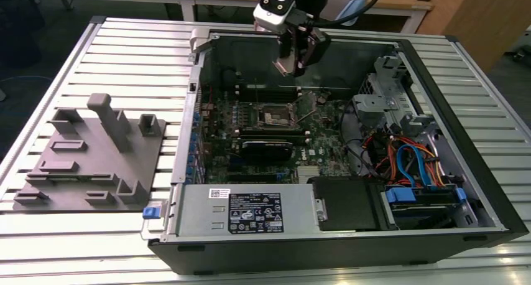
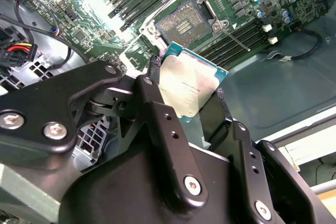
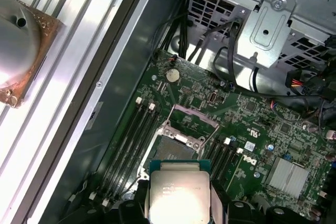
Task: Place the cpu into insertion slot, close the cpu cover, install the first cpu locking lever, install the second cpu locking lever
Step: 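Place the cpu into insertion slot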
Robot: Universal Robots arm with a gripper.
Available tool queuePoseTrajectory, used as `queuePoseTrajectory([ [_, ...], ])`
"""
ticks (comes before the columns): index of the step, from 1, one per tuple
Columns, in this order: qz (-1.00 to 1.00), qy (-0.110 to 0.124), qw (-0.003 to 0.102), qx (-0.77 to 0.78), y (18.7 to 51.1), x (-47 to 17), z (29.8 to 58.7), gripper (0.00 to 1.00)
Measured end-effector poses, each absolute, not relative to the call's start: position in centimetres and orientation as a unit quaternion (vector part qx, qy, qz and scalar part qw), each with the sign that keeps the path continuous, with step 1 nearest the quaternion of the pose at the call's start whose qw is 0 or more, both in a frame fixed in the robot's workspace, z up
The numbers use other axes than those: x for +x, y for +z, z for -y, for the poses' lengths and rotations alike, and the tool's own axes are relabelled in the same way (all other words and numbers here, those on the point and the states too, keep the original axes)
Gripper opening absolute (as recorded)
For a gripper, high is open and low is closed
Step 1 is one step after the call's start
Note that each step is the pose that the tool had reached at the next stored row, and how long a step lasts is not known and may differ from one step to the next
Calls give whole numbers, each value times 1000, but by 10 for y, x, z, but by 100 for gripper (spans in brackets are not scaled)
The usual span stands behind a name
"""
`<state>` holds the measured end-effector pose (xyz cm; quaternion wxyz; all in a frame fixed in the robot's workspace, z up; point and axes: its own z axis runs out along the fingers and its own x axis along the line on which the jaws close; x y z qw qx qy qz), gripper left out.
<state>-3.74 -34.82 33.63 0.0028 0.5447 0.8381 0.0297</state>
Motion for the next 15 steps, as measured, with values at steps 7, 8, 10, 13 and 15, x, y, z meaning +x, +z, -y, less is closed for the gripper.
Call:
queuePoseTrajectory([
  [7,-832,30,3,554,336,-37,348,54],
  [8,-832,30,3,554,336,-37,348,54],
  [10,-832,30,3,554,336,-37,348,54],
  [13,-832,30,3,554,336,-37,348,54],
  [15,-832,30,3,554,336,-37,348,54],
])
